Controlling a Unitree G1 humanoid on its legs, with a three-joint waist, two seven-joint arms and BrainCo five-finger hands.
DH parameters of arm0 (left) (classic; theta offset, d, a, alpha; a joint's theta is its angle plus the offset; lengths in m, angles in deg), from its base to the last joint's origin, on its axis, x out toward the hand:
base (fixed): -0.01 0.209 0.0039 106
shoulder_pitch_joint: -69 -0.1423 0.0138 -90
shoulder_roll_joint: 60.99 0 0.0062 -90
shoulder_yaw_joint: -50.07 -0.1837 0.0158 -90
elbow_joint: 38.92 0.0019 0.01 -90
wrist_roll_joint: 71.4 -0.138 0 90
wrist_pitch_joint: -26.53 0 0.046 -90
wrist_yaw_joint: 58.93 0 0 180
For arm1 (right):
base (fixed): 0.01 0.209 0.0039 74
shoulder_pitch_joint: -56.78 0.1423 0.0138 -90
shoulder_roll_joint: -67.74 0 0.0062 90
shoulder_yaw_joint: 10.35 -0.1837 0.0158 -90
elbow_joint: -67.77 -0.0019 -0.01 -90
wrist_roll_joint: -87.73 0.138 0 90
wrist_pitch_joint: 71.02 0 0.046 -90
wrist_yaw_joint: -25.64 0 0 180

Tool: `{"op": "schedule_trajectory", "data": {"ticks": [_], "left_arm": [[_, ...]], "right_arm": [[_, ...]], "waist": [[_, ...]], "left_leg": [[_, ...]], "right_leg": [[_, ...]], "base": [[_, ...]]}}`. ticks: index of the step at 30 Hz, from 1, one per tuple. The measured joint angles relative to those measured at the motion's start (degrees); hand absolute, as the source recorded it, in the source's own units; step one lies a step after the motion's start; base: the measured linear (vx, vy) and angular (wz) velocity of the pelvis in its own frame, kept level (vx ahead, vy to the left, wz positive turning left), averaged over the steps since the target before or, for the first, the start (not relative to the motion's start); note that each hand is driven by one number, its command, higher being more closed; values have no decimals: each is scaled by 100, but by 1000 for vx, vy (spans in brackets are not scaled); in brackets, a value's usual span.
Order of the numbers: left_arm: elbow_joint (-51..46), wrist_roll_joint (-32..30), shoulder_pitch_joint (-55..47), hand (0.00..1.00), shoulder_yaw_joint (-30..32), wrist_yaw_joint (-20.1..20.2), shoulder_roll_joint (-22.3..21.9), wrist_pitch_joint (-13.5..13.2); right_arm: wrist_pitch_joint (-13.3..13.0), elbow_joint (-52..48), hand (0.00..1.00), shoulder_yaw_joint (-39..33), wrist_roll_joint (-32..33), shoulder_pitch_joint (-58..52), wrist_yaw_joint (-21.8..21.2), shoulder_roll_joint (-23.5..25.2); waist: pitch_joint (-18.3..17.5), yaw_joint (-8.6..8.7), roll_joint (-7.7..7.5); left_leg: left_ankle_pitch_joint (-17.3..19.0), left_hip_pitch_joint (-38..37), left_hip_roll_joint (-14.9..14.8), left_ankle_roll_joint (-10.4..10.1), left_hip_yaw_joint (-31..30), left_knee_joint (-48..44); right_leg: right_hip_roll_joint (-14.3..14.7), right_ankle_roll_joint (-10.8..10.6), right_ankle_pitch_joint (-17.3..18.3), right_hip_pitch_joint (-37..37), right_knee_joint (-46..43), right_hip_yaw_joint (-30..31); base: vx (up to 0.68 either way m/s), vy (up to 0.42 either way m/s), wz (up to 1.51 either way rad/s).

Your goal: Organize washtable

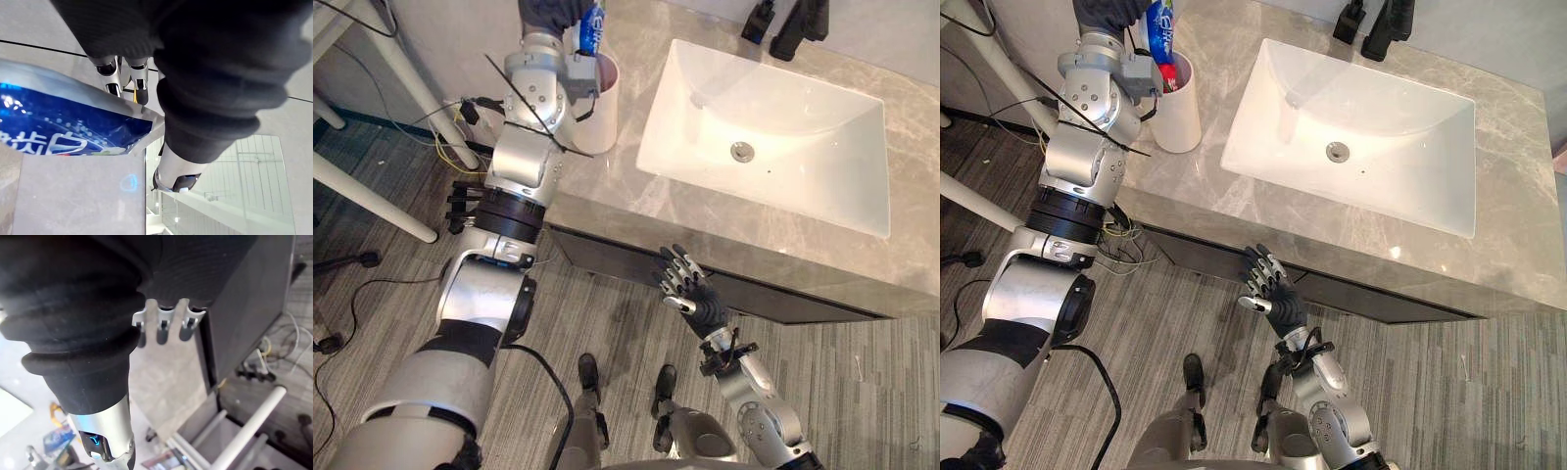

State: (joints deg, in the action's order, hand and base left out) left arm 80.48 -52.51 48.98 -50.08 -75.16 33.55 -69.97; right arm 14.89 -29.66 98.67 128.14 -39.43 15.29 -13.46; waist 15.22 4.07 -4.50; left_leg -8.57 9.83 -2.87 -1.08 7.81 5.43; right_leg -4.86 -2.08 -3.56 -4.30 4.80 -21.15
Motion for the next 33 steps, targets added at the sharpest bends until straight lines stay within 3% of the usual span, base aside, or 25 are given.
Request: {"op": "schedule_trajectory", "data": {"ticks": [6, 12, 18, 22, 23, 28, 33], "left_arm": [[2, 21, 204, 0, -163, 106, 92, -1], [5, 152, 747, 0, -343, 135, 493, -96], [-156, 762, 760, 0, -322, 258, 1041, -307], [-1586, 1140, -295, 0, 17, 523, 1505, -518], [-1825, 1186, -565, 100, 90, 592, 1547, -542], [-3558, 1321, -3264, 100, 876, 1217, 1656, -527], [-4595, 1458, -5841, 100, 1241, 1714, 1089, -357]], "right_arm": [[2, 1, 0, 8, 11, 6, -3, 1], [7, 6, 0, 116, 69, 95, -9, -4], [31, 173, 0, 169, 70, 126, -113, -7], [81, 227, 0, 4, 61, 21, -128, 17], [82, 227, 0, -60, 60, -18, -130, 30], [92, 233, 0, -526, 48, -345, -136, 180], [97, 418, 0, -758, -56, -575, -231, 236]], "waist": [[-4, -15, 7], [-28, -30, 66], [-215, -153, 346], [-441, -193, 483], [-476, -199, 502], [-664, -296, 599], [-787, -456, 586]], "left_leg": [[-3, -31, 8, 0, -18, -2], [-3, -149, 7, 0, -28, -1], [-1, -202, 7, -1, -105, 6], [-7, -240, 41, -4, -179, 1], [-7, -255, 51, -4, -197, 1], [-2, -281, 68, -8, -303, 7], [16, -282, 85, -32, -306, 24]], "right_leg": [[-4, 0, 0, 42, 0, -44], [-3, 0, 1, 167, 6, -64], [6, 0, 5, 266, 34, -107], [-9, -13, 43, 357, 35, -239], [-15, -21, 55, 381, 35, -252], [-27, -42, 126, 454, 23, -386], [-40, -19, 152, 478, 29, -417]], "base": [[0, 0, 0], [0, 0, 0], [13, 23, 6], [42, 11, 11], [53, 16, 15], [14, 14, 12], [0, 21, 5]]}}
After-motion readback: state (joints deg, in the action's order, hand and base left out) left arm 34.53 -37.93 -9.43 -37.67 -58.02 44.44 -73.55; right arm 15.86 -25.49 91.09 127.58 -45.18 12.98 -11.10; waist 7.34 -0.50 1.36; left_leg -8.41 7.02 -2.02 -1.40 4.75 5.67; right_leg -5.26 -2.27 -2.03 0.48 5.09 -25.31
